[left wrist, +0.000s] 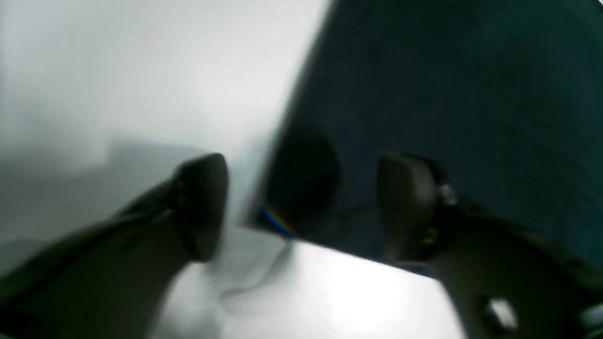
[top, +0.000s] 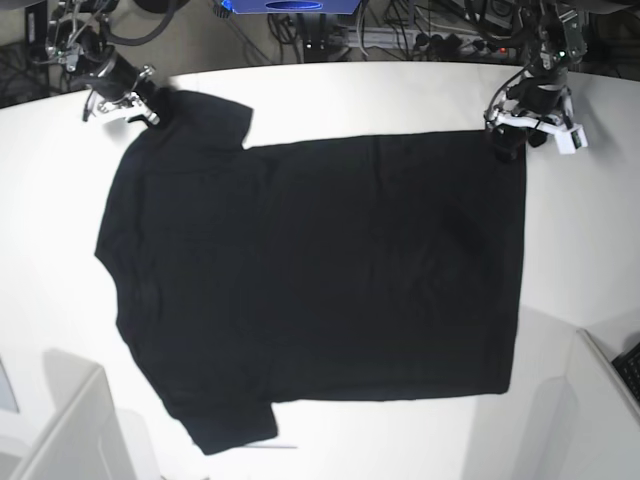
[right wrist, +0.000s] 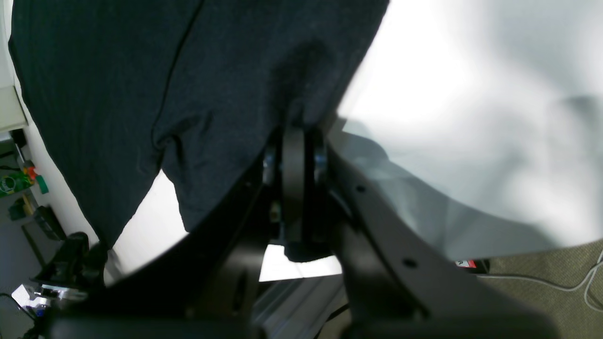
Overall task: Fold the T-shirt properly
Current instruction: 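Move both grippers down to the shoulder corners of the black T-shirt, then grasp the shirt's shoulder corners with both grippers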
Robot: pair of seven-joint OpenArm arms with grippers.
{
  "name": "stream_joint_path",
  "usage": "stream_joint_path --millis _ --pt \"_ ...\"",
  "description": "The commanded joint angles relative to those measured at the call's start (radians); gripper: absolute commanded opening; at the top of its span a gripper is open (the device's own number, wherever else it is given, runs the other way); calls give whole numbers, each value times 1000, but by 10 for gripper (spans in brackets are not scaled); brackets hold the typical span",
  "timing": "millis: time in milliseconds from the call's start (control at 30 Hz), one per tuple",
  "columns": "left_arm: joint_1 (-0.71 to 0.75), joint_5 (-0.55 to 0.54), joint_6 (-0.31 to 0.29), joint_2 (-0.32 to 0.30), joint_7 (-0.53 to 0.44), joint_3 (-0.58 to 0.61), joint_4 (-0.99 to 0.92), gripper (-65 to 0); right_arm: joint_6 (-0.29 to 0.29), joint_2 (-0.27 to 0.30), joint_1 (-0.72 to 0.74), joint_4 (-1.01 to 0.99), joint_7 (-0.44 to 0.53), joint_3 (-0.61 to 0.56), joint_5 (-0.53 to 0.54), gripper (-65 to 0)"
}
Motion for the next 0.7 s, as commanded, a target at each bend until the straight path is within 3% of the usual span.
stream_joint_path --millis 0,200,467,667 --pt "9 -3 -5 -5 7 5 6 -304 -28 5 -10 -3 -20 -2 -53 -650" --pt "10 -3 -5 -3 7 2 -7 -650 -28 7 -19 48 -20 0 -53 -650" --pt "23 3 -5 -10 6 0 5 -650 -30 4 -68 157 -26 98 -53 -650" --pt "115 5 -5 -23 0 0 92 -650 -30 5 -115 221 -26 116 -53 -650"
